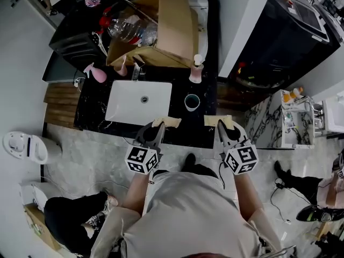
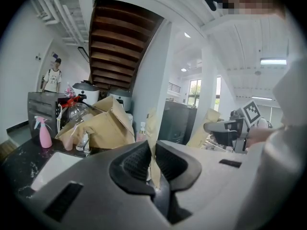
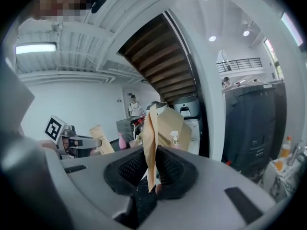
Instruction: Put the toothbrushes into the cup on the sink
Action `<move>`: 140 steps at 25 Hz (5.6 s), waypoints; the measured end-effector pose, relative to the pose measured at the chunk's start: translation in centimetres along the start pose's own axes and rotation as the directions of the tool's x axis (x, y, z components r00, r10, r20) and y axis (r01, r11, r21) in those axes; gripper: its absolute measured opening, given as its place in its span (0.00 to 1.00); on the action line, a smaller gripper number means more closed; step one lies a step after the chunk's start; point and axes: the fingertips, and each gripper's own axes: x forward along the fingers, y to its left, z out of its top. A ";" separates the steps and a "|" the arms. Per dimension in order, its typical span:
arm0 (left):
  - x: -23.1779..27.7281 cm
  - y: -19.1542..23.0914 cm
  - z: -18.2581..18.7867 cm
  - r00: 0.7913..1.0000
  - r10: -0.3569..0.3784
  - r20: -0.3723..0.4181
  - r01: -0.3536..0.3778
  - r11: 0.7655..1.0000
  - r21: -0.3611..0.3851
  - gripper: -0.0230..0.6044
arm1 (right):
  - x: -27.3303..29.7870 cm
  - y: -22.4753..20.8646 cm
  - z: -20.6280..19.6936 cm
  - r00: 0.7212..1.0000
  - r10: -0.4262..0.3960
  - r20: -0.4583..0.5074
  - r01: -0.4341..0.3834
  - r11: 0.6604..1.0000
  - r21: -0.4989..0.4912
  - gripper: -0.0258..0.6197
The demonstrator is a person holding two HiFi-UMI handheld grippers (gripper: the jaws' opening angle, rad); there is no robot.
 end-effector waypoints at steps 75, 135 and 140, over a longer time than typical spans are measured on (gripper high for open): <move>4.5 9.9 -0.8 0.998 0.015 -0.067 -0.019 0.998 -0.068 0.09 | 19.8 -3.3 -14.5 0.934 -0.078 -0.349 0.042 0.993 -0.111 0.15; 13.4 3.1 1.4 0.981 -0.177 -0.077 0.181 0.982 0.049 0.09 | 6.1 -6.0 -11.9 0.939 -0.215 -0.268 0.239 0.969 0.060 0.17; 14.8 2.8 0.5 0.978 -0.187 -0.093 0.192 0.980 0.047 0.09 | 5.7 -6.4 -12.3 0.936 -0.221 -0.273 0.249 0.966 0.071 0.15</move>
